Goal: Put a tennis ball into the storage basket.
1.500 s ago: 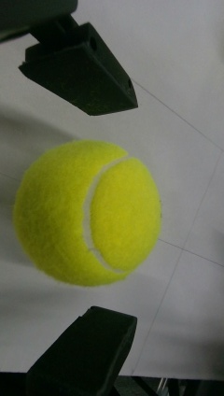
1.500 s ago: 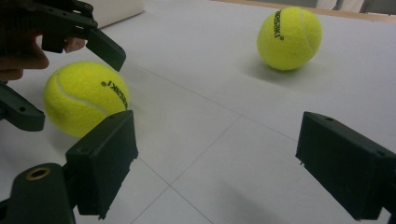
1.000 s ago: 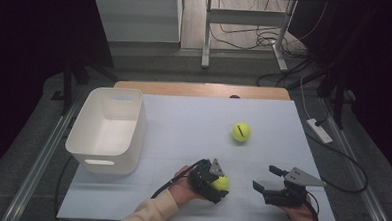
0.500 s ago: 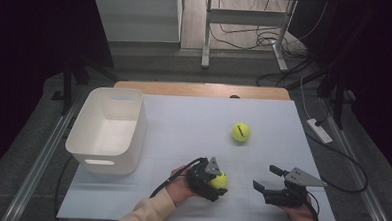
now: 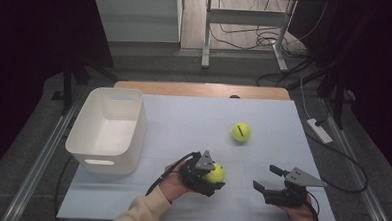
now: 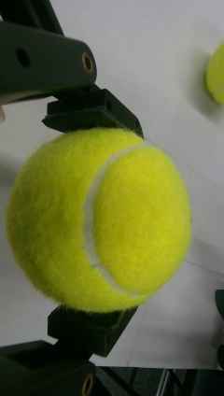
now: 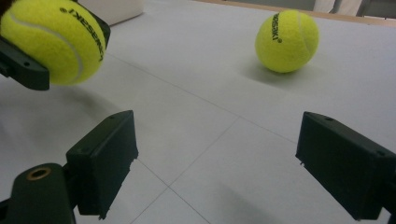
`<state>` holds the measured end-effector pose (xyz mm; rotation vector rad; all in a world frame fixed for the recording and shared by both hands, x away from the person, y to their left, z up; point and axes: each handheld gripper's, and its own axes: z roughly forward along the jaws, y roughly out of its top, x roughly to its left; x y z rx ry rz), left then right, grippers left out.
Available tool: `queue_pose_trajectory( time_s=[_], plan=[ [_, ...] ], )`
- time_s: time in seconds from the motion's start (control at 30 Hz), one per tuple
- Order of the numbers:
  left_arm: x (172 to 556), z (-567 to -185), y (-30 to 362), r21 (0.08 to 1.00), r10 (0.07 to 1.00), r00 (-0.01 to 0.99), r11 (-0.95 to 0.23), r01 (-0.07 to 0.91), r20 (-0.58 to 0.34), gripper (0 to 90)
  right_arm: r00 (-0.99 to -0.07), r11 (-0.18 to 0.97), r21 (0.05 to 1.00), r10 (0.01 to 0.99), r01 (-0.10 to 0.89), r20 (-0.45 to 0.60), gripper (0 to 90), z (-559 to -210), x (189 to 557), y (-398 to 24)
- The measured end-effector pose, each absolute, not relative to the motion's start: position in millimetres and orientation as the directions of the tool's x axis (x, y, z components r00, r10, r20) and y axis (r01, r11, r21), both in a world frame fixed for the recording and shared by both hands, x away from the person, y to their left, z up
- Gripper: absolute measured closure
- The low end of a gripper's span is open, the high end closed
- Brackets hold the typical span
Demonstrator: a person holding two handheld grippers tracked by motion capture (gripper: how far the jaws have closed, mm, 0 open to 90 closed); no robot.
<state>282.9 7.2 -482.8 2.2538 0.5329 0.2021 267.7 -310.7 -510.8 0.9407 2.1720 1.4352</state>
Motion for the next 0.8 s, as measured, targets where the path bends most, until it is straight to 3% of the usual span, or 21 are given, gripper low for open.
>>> queue_pose_trajectory(
  time_s=[0.8],
  plan=[
    [282, -459, 33, 0.805, 0.486, 0.874, -0.516, 0.293, -0.008, 26.2, -0.709, 0.248, 0.912, 0.702, 0.326, 0.062, 12.5, -509, 267, -311]
  ],
)
